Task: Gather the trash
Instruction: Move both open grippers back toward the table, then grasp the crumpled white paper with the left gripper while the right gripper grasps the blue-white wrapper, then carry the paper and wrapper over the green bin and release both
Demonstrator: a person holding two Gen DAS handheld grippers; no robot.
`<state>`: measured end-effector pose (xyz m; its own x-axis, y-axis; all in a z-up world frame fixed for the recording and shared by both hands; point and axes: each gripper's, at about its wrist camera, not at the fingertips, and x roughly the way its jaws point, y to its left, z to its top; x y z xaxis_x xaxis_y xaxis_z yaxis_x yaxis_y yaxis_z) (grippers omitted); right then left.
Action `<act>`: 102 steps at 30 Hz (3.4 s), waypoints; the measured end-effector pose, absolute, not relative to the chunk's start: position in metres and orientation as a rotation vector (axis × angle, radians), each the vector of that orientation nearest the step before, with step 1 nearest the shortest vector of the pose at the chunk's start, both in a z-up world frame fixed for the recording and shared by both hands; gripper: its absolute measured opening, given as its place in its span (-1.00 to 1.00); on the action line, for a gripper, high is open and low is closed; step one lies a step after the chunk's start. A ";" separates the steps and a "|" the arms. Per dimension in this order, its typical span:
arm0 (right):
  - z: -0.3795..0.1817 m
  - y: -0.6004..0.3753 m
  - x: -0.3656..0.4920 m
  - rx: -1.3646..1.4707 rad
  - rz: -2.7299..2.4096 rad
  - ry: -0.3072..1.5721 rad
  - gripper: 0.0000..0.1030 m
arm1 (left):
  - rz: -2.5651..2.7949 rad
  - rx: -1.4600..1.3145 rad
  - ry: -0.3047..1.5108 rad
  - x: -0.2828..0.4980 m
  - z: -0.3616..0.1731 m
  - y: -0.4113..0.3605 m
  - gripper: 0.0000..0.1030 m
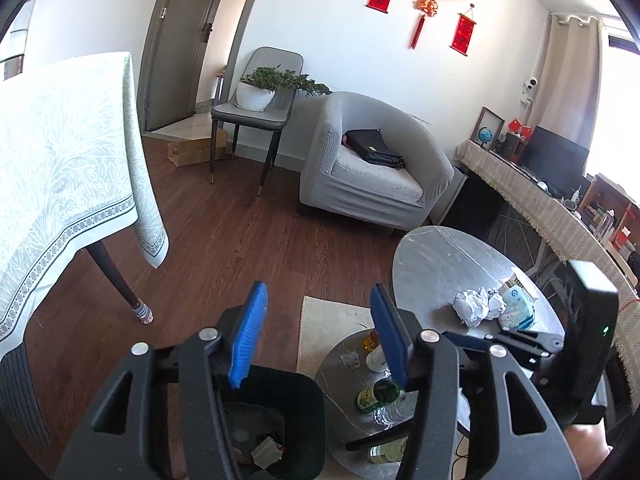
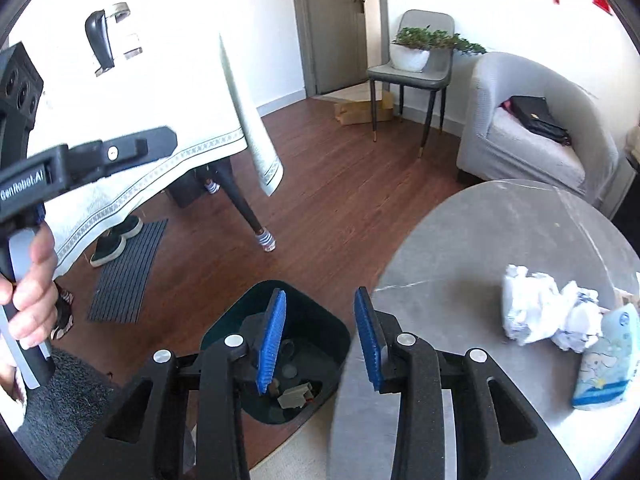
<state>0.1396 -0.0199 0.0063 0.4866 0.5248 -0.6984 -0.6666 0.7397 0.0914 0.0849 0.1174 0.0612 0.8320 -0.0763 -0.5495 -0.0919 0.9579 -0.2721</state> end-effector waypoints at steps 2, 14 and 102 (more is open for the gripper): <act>0.012 -0.038 0.141 -0.171 0.702 0.758 -0.30 | -0.007 -0.266 0.604 0.092 0.058 0.105 0.14; 0.018 -0.140 0.150 -0.074 0.479 0.674 -0.24 | -0.140 -0.180 0.663 0.130 0.043 0.018 0.40; 0.035 -0.134 0.173 0.106 0.520 0.602 -0.80 | -0.064 -0.215 0.788 0.133 -0.009 0.070 0.09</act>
<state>0.1733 -0.1339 0.0349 0.7002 0.4964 -0.5131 -0.4359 0.8665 0.2435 0.1329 0.0704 -0.0093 0.7046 -0.1373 -0.6962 -0.0231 0.9761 -0.2159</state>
